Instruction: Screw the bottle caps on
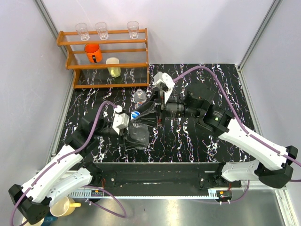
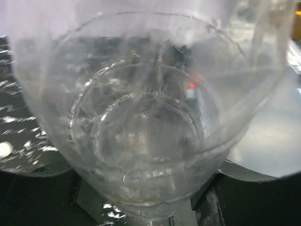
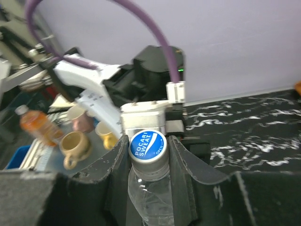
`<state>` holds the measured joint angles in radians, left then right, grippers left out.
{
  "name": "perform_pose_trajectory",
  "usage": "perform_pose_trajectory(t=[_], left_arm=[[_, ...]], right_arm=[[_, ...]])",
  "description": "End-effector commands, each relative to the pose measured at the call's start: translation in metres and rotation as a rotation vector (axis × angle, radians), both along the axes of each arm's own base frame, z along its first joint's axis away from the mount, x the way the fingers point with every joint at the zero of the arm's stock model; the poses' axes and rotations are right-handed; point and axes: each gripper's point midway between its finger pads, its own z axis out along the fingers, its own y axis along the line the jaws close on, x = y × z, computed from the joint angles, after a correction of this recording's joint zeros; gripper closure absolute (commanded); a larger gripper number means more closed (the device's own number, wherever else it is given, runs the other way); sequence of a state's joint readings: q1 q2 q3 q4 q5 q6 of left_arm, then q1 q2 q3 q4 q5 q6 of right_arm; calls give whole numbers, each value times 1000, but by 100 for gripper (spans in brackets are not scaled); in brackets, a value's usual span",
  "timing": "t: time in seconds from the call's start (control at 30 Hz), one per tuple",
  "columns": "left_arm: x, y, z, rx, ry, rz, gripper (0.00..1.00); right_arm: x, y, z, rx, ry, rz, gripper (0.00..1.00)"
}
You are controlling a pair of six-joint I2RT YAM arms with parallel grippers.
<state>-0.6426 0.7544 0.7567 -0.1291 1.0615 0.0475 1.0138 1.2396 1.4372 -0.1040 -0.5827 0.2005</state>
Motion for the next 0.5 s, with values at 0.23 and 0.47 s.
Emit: perform_pose_trajectory(t=[0.23,0.47], left_arm=[[108,23,18,-25,-186,619,70],[143,53,17,17,-169,885,73]], right_arm=[[98,-3,-46,-110,84,-604,100],[123,3,-42,-138,24,-869,100]])
